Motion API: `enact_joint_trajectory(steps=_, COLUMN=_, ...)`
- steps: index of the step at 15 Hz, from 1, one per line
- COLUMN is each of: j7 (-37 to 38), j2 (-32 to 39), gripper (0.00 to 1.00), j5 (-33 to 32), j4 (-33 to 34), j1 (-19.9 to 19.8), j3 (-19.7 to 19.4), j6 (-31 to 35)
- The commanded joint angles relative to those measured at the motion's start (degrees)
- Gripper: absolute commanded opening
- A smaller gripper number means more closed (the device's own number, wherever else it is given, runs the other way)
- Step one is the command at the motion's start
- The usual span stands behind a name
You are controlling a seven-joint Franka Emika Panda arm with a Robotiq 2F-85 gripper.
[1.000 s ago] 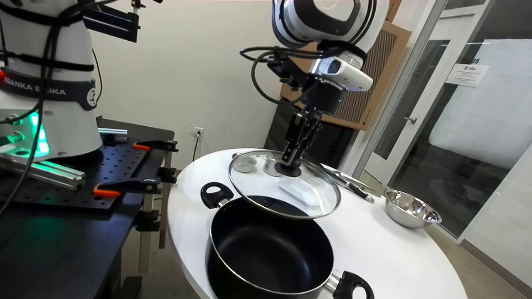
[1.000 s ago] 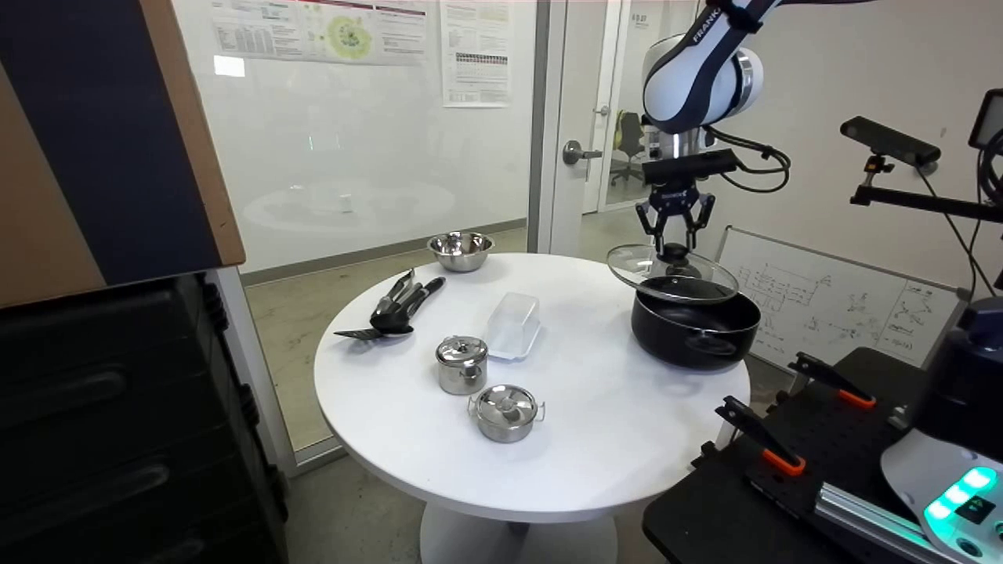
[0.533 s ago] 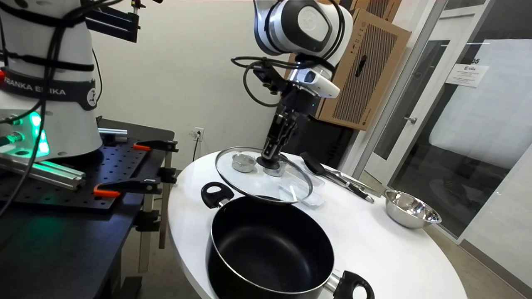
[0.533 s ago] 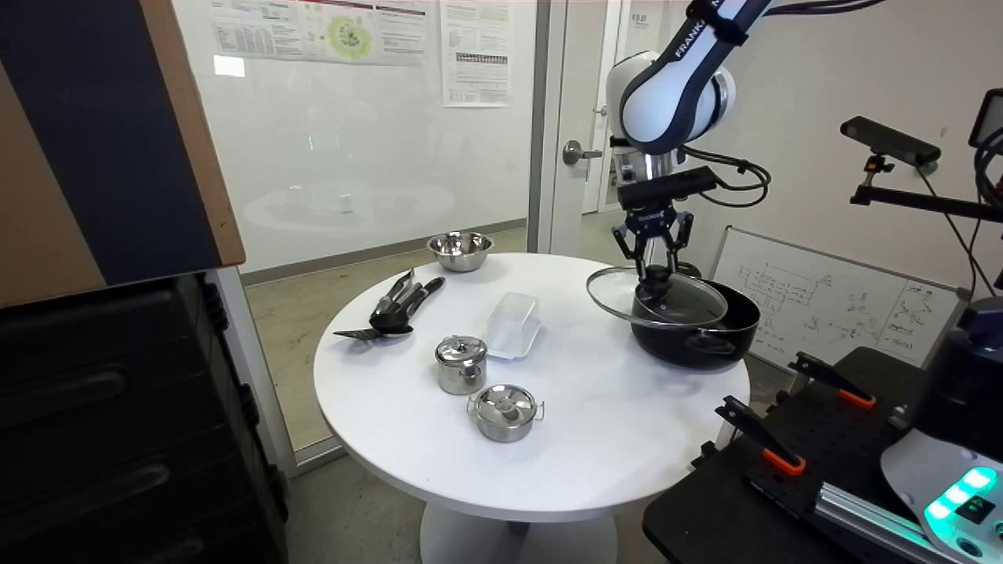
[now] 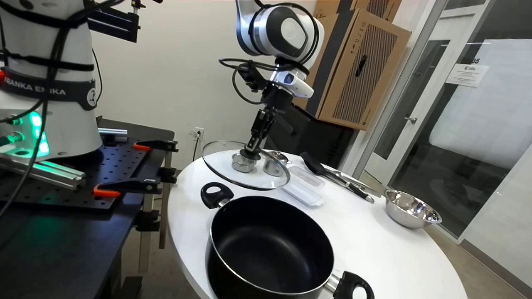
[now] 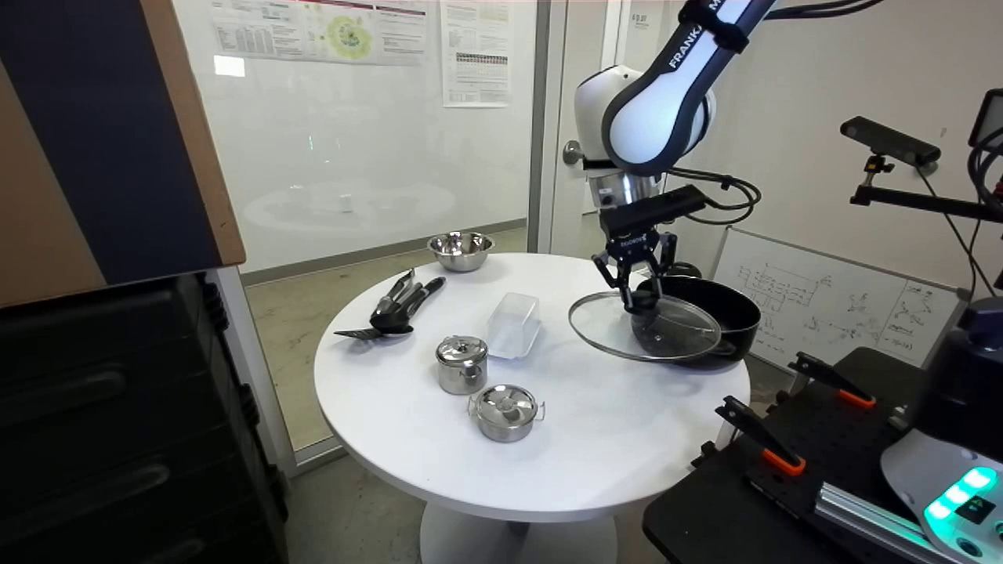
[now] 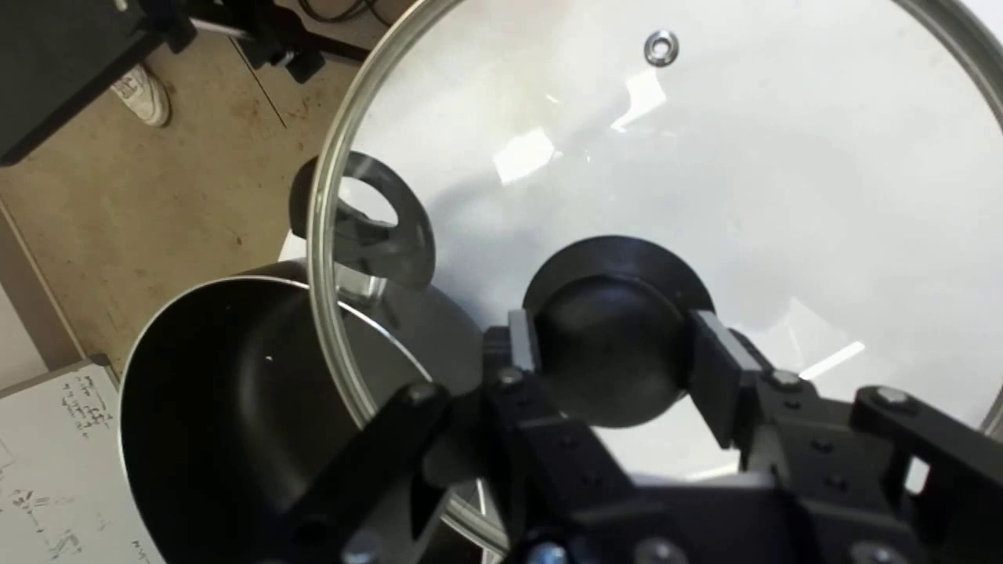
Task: Uncover the black pot and put the lid on the table
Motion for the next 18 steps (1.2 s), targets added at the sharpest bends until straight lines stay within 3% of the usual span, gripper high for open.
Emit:
enact_joint_trajectory(steps=1, j7=-0.2, j2=-2.9, gripper=0.24, j5=-0.5, j4=-1.6, j1=1.1, j3=1.8, j6=-1.0)
enact_joint_trajectory(steps=18, j7=0.2, j2=5.0, gripper=0.24, j5=-0.8, j4=3.2, j1=2.3, j3=1.8, j6=2.6)
